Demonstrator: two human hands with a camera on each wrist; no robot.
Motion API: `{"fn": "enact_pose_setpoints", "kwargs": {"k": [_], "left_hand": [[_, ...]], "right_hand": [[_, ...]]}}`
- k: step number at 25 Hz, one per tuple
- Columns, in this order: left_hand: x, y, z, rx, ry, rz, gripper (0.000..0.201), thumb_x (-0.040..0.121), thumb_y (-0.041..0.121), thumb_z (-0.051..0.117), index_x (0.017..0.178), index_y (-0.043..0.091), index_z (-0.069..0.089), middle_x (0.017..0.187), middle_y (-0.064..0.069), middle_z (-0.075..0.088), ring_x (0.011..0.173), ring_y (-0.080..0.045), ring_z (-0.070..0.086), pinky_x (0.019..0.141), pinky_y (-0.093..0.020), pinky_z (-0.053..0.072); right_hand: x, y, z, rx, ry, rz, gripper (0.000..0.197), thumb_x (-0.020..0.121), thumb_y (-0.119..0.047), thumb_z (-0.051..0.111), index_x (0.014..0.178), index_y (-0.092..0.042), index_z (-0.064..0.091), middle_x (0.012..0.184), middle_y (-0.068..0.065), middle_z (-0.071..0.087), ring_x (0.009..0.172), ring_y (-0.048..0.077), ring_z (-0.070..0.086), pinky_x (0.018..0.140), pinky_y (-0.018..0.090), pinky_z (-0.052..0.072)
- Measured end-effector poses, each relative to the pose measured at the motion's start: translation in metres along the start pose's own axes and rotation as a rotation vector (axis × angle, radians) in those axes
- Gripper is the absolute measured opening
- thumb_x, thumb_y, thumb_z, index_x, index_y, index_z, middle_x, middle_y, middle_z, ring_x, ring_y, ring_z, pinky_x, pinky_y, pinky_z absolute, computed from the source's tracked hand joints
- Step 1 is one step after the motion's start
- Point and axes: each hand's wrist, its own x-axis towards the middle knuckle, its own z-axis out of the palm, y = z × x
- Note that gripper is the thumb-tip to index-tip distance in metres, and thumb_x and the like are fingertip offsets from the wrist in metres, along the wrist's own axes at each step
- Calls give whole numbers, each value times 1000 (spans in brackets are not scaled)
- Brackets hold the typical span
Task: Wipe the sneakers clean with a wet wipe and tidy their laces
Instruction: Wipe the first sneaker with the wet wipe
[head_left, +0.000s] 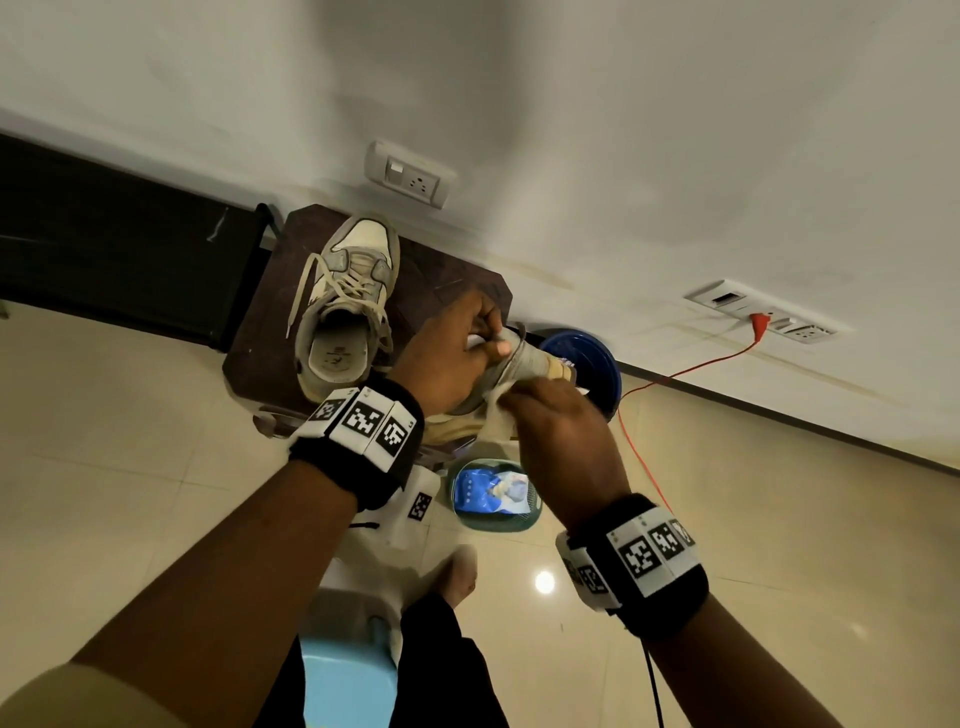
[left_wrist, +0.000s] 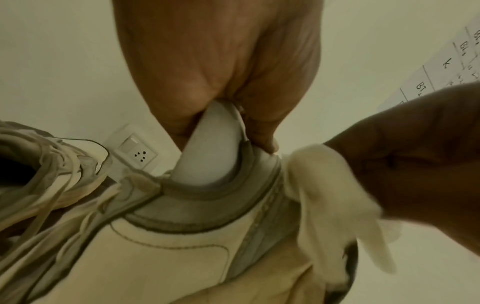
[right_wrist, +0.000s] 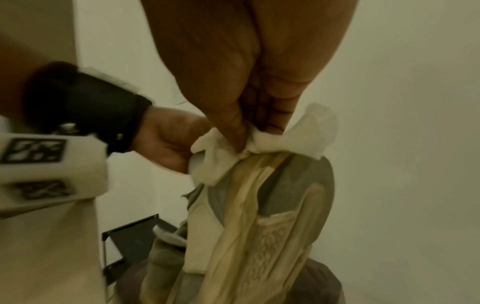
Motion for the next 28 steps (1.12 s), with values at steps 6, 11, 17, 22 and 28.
{"fn": "enact_pose_setpoints", "kwargs": {"k": [6,11,17,22,28], "left_hand": [[4,-2,3,6,-114,-16,19,85,15,66,92,20,49,90,4,59,94,-16,60,82,-29,48],[-1,-4,9,-45,-116,-19,18,86,11,64,90,19,49,85,8,57,82,-5,58,74,-19,45],[6,-4,11,-68,-210,-38,21,87,5,61,83,20,46,78,7,52,70,0,50,66,-13,39],[2,-1,14,-68,-223,-55,15,90,-1,53,92,11,44,76,6,48,59,-2,45,50,-6,37],[22,5,15,-27,-170,-52,24,87,-4,52,81,18,43,73,4,47,66,-6,45,63,-19,37]], "right_hand": [[15,28,2,1,145,219,19,74,4,64,91,2,70,89,18,69,78,33,66,70,35,53],[7,19,3,72,100,94,24,82,-11,52,93,0,70,92,15,69,80,31,64,69,38,54],[12,27,2,44,88,104,21,80,-8,54,91,1,70,89,16,69,77,32,65,67,37,54],[23,29,6,82,112,162,25,78,-10,52,90,2,70,88,18,69,77,34,65,70,37,53],[6,11,8,43,92,67,18,79,0,64,95,-1,70,95,14,69,84,30,64,70,37,55]]}}
